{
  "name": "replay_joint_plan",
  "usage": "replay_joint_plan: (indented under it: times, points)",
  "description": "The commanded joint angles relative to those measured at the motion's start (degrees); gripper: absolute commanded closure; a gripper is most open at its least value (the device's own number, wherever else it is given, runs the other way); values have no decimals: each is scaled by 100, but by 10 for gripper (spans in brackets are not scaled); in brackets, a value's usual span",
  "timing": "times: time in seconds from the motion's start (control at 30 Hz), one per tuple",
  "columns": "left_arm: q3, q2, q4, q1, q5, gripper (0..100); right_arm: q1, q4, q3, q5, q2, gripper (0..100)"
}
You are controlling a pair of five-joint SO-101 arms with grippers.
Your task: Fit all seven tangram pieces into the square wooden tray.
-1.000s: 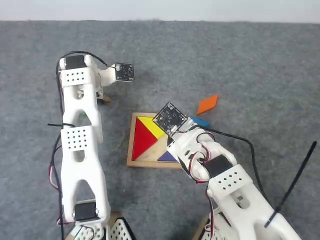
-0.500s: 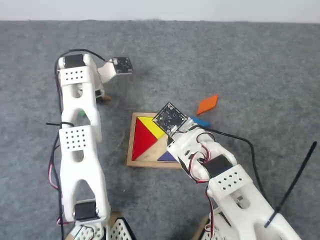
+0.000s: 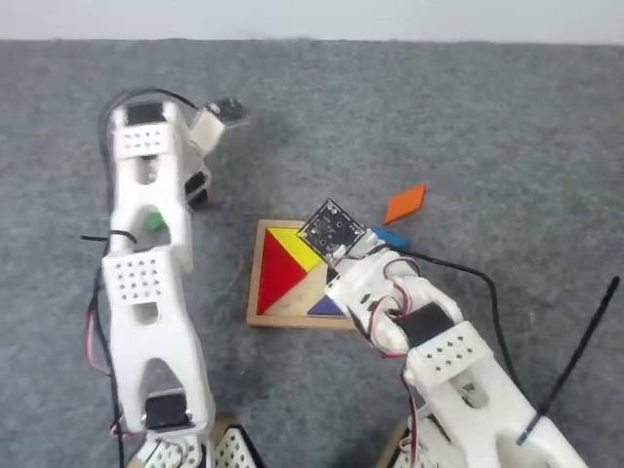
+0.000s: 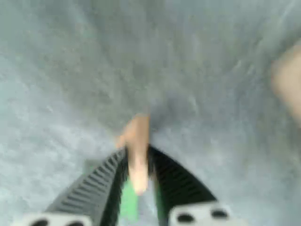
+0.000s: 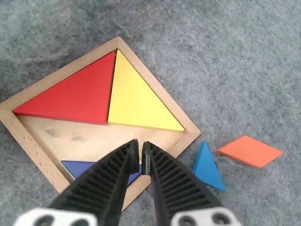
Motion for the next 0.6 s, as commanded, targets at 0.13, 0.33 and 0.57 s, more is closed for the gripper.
replay_joint_plan:
  times: [0.13, 0.33, 0.57]
  points:
    - [1376, -1292, 193, 343, 677, 968, -40, 22, -53, -18, -224, 972]
    - [1437, -1723, 167, 360, 695, 889, -40, 22, -53, -18, -224, 972]
    - [1288, -1415, 167, 281, 686, 877, -22, 22, -53, -18, -251, 972]
